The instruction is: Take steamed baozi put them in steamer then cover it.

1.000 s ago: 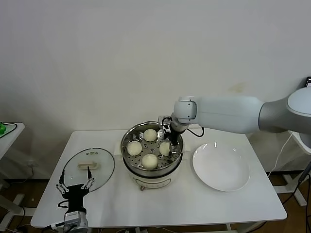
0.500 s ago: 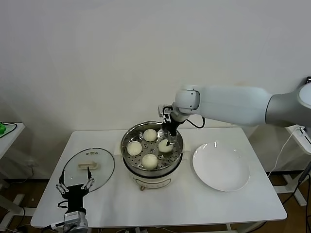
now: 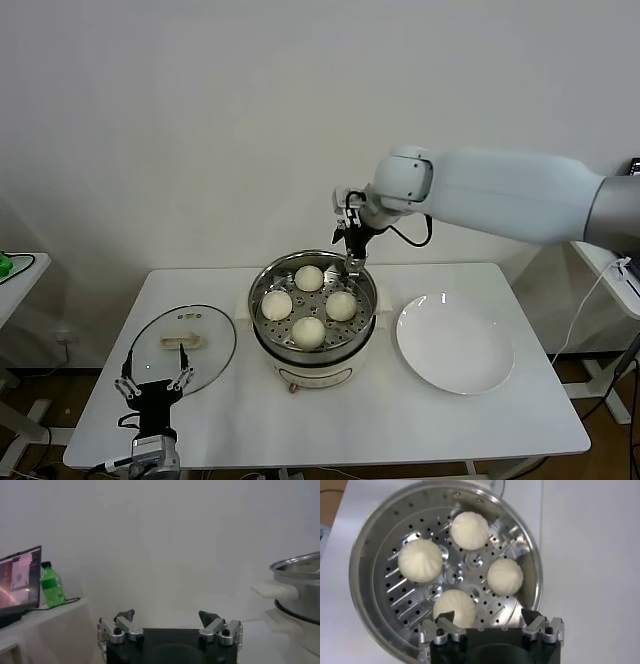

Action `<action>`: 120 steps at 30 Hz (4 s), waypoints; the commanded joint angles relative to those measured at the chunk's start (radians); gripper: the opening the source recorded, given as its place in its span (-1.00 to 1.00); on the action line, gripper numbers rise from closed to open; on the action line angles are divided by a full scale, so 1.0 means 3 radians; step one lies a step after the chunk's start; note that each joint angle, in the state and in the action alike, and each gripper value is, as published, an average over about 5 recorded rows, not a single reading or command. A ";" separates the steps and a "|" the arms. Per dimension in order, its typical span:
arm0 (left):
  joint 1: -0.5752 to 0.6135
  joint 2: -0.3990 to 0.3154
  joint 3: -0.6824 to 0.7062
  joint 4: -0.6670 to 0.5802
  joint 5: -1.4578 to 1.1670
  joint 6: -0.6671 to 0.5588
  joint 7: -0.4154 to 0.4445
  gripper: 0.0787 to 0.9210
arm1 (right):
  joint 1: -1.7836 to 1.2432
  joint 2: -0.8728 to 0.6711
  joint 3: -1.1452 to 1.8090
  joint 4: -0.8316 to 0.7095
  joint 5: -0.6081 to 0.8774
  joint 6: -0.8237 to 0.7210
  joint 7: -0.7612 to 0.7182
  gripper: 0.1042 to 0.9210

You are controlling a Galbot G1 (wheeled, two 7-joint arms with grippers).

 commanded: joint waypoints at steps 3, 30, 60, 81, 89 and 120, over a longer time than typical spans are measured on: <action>-0.0051 0.0123 -0.0038 0.0030 -0.0038 0.0023 0.0013 0.77 | -0.0387 -0.0729 0.0905 0.0424 0.0014 0.0027 0.0939 0.76; -0.0083 0.0274 -0.0029 0.0300 0.0026 -0.0282 0.0076 0.77 | -0.6018 -0.1366 0.7091 0.1626 -0.0941 0.1112 0.2172 0.76; -0.0450 0.1210 0.0117 0.1130 0.2446 0.0022 0.0364 0.77 | -0.8388 0.0368 0.8317 0.2032 -0.0453 0.2146 0.1385 0.76; -0.1024 0.1283 0.0240 0.1709 0.2778 0.0122 0.0507 0.77 | -0.8399 0.0452 0.8347 0.2213 -0.0198 0.2182 0.1467 0.76; -0.1167 0.1274 0.0338 0.1838 0.2811 0.0128 0.0506 0.77 | -0.8389 0.0484 0.8343 0.2236 -0.0175 0.2183 0.1472 0.76; -0.1619 0.1222 0.0579 0.2287 0.2900 0.0172 0.0478 0.77 | -0.8417 0.0540 0.8383 0.2267 -0.0095 0.2207 0.1455 0.76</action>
